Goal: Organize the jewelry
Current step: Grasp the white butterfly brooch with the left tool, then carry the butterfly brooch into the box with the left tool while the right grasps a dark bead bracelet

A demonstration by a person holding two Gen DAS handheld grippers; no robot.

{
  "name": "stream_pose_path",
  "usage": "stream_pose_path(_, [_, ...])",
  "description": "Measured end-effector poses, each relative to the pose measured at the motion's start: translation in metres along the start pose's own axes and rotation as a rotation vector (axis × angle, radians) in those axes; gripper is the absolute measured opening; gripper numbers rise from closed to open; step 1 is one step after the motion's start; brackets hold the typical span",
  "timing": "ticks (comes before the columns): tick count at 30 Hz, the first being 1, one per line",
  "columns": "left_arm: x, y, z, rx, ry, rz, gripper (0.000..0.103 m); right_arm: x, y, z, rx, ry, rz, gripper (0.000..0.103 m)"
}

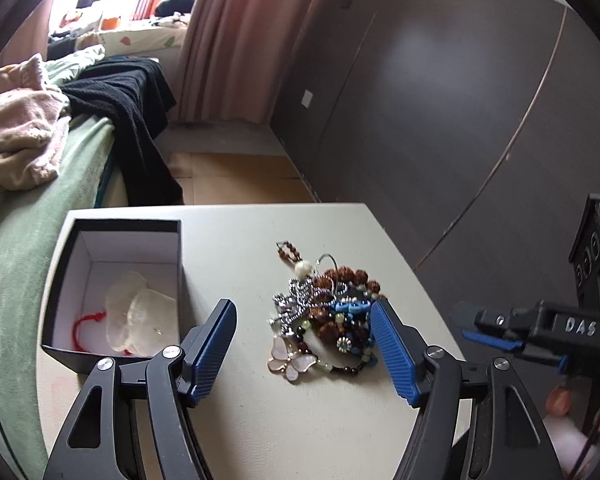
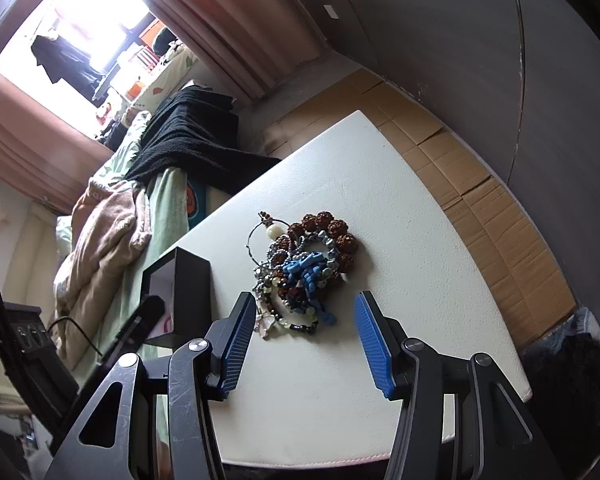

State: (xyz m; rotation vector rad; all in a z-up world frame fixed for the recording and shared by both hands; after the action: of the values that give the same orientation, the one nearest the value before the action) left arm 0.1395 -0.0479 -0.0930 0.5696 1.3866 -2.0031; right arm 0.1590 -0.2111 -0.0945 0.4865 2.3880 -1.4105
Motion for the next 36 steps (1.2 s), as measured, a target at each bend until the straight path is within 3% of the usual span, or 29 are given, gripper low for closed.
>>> stream_pose_path(8, [0.029, 0.035, 0.005, -0.092, 0.127, -0.117, 0.068, -0.006, -0.001, 0.012, 0.003, 0.013, -0.015, 0.052])
stream_pose_path(10, [0.034, 0.041, 0.002, -0.112, 0.138, -0.141, 0.063, -0.008, -0.002, 0.015, 0.009, 0.015, -0.012, 0.052])
stream_pose_path(16, [0.044, 0.058, -0.007, -0.162, 0.159, -0.185, 0.062, -0.011, -0.006, 0.024, 0.01, 0.038, -0.008, 0.052])
stream_pose_path(24, [0.047, 0.072, -0.01, -0.184, 0.182, -0.185, 0.061, -0.01, 0.001, 0.02, -0.002, 0.022, -0.032, 0.052])
stream_pose_path(26, [0.046, 0.073, -0.01, -0.185, 0.189, -0.178, 0.054, -0.008, 0.005, 0.017, -0.012, 0.018, -0.042, 0.052])
stream_pose_path(27, [0.045, 0.073, -0.009, -0.188, 0.199, -0.176, 0.041, -0.008, 0.007, 0.016, -0.016, 0.017, -0.046, 0.052])
stream_pose_path(36, [0.035, 0.063, -0.018, -0.137, 0.145, -0.183, 0.037, 0.001, 0.041, 0.002, -0.053, 0.01, -0.125, 0.052])
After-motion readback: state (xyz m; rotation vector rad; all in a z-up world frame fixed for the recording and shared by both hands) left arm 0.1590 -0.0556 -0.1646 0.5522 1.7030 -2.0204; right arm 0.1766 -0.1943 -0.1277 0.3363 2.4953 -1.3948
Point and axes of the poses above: each gripper's, at about its wrist camera, not at the fingertips, and y roughly the way its jaws point, z to its right, x to its underside, the point moved 6 cm from there along y, roughly the way its jaws point, and after that the axes turned 4 degrees about -y, right-handed, at the moved point
